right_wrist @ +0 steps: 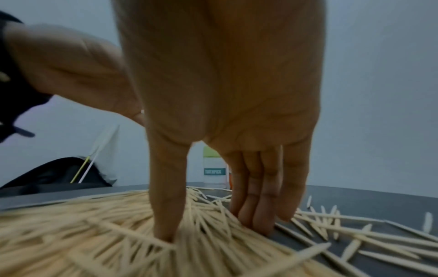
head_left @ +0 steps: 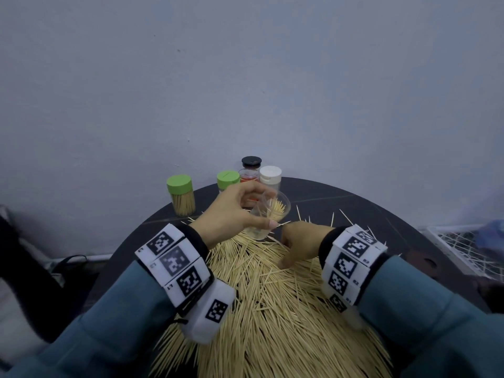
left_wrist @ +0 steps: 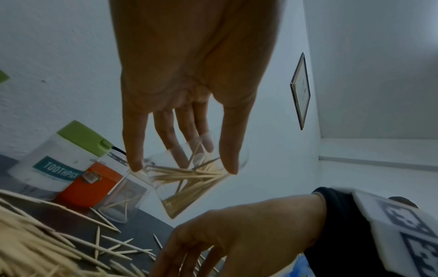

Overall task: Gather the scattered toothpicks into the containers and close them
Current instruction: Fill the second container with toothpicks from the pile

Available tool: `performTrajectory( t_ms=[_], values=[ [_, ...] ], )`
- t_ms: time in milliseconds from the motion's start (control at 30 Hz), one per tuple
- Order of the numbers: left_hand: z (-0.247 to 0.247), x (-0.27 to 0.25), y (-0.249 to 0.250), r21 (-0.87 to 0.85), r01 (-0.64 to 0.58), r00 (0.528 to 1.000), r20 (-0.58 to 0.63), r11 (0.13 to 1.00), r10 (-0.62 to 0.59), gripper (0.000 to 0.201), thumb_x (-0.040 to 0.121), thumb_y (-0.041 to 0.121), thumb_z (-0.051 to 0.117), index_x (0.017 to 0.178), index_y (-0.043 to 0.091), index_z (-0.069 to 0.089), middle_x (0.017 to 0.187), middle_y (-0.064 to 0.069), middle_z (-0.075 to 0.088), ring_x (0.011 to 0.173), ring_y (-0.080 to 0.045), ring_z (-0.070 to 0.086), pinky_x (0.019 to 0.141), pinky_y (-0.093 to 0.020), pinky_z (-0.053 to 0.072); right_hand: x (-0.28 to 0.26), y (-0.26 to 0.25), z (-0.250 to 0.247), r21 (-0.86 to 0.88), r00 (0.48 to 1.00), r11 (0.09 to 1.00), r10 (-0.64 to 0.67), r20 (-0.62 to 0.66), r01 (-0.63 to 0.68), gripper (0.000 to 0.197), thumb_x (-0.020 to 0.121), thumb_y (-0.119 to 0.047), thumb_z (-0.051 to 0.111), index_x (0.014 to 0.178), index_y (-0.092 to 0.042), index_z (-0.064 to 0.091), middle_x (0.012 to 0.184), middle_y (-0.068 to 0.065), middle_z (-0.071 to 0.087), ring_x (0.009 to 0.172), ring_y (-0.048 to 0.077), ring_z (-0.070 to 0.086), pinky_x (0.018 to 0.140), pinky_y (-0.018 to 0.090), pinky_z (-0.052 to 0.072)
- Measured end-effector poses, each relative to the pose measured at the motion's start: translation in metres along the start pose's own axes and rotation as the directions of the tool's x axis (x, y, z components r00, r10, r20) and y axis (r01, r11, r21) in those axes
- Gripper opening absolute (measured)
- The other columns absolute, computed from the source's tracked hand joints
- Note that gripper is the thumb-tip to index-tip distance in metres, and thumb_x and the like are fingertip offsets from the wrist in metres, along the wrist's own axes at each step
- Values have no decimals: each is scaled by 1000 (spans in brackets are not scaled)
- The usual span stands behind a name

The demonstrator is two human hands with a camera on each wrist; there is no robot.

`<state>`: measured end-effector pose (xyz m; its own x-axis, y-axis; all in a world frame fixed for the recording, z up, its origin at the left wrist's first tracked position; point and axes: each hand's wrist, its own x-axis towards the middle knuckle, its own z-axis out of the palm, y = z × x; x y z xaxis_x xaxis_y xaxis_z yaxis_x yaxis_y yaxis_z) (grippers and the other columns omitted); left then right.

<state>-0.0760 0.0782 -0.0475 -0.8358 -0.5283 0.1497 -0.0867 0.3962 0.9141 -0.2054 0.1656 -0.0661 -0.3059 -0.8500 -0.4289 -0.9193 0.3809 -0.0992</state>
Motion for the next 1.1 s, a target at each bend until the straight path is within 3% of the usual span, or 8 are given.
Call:
performTrajectory(
  t_ms=[100, 233, 333, 600, 733, 833, 900, 1100],
  values=[
    [-1, 0, -1, 14, 0, 1000, 3, 1000, 0, 55, 69, 3, 80, 119, 14, 61, 113, 8, 64, 106, -3, 58, 77, -3, 46, -1, -6, 1, -54, 1000, 998, -13, 16, 14, 46, 89, -32, 60, 125, -5, 50, 126, 8, 54, 115, 23, 51, 83, 29, 41],
    [-1, -1, -2, 16, 1, 1000, -10, 1000, -1, 54, 68, 3, 81, 117, 13, 62, 114, 6, 64, 106, -5, 59, 78, -3, 45, -2, -11, 4, -124, 999, 992, -26, 30, 30, 43, 96, -27, 48, 132, -4, 43, 135, 11, 47, 123, 25, 46, 94, 31, 40],
    [-2, -4, -3, 9, 2, 1000, -13, 1000, -2, 54, 68, 2, 81, 117, 11, 62, 113, 4, 66, 99, 2, 61, 76, -4, 45, -2, -12, 3, -118, 998, 992, -31, 62, 38, 36, 99, -21, 40, 131, -5, 44, 134, 11, 47, 122, 25, 46, 95, 32, 39],
    [-5, -3, -3, 42, 25, 999, -31, 999, -24, 56, 66, 8, 83, 117, 17, 62, 115, 6, 66, 108, -6, 61, 94, -20, 48, 6, 5, -2, 213, 993, 971, -115, 28, 107, 27, 98, -9, 31, 92, -2, 57, 93, 13, 59, 80, 22, 49, 63, 24, 38],
    [-7, -3, -4, 34, 32, 999, -45, 999, -30, 55, 66, 6, 83, 116, 16, 63, 114, 4, 67, 108, -9, 62, 99, -26, 47, 8, 10, -6, 495, 992, 864, -121, 16, 98, 24, 99, -8, 27, 88, -1, 48, 72, 8, 51, 59, 15, 46, 47, 13, 38],
    [-9, -3, -4, 28, 38, 998, -57, 999, -36, 55, 65, 5, 83, 116, 16, 63, 113, 3, 68, 107, -10, 63, 98, -27, 48, 10, 12, -3, 639, 990, 761, -144, 4, 108, 23, 101, -10, 26, 90, -2, 45, 72, 8, 47, 72, 23, 46, 70, 25, 43],
    [-9, -4, -4, 24, 42, 997, -62, 999, -40, 56, 65, 7, 83, 116, 18, 63, 113, 4, 68, 107, -11, 63, 97, -27, 48, 11, 13, -1, 710, 989, 696, -150, -4, 108, 21, 101, -8, 26, 91, -3, 44, 70, 6, 43, 67, 18, 44, 75, 28, 47],
    [-8, -6, -3, 39, 46, 996, -72, 998, -44, 55, 65, 9, 83, 115, 19, 63, 113, 6, 67, 107, -10, 62, 99, -30, 47, 6, 15, -2, 810, 986, 568, -146, -75, 146, 30, 101, -4, 27, 78, -9, 47, 69, 1, 39, 60, 9, 40, 57, 14, 45]
  ],
)
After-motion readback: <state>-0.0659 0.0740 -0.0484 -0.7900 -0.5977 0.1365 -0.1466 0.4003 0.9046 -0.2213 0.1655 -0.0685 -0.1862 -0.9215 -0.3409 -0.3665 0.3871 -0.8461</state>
